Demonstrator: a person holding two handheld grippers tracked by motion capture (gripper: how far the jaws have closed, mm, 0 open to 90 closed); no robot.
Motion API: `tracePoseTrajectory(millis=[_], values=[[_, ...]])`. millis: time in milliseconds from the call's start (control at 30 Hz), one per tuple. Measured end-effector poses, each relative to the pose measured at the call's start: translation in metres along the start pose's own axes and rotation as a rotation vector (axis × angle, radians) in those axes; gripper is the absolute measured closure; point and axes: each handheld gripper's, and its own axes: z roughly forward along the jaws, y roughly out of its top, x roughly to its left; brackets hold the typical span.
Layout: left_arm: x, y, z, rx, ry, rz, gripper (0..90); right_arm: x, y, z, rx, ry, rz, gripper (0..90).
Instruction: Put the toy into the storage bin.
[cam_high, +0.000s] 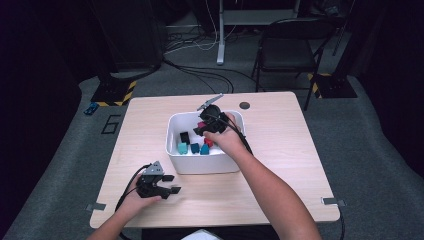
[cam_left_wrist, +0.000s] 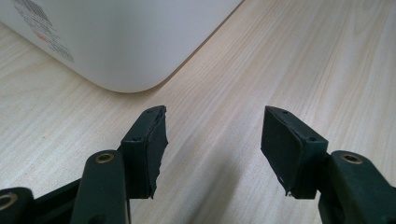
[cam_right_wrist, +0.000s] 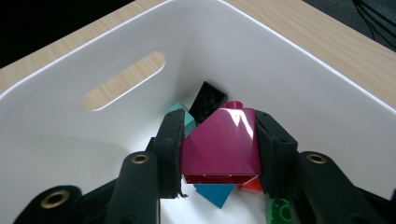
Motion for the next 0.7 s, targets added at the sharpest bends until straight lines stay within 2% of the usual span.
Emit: tracePoseTrajectory(millis=[167, 233, 300, 367, 533, 700], values=[[0.000, 0.000, 0.000, 0.001, 0.000, 0.000, 40.2, -0.002, 0.000, 0.012, 0.023, -0.008, 0.003, 57.5], [0.000, 0.000, 0.000, 0.003, 0.000, 0.002, 40.2, -0.003, 0.000, 0.015, 0.034, -0.011, 0.007, 53.2], [0.000, 0.000, 0.000, 0.004, 0.001, 0.001, 40.2, -0.005, -0.001, 0.016, 0.037, -0.022, 0.019, 45.1], [0.000, 0.000, 0.000, 0.003, 0.001, 0.000, 40.2, -0.005, -0.002, 0.014, 0.025, -0.028, 0.028, 43.7], [0.000, 0.000, 0.000, 0.004, 0.001, 0.000, 40.1, -0.004, -0.004, -0.003, -0.001, -0.029, 0.026, 41.4], [0.000, 0.000, 0.001, 0.006, 0.004, 0.005, 40.0, 0.001, -0.011, -0.030, -0.036, -0.021, 0.013, 40.2]])
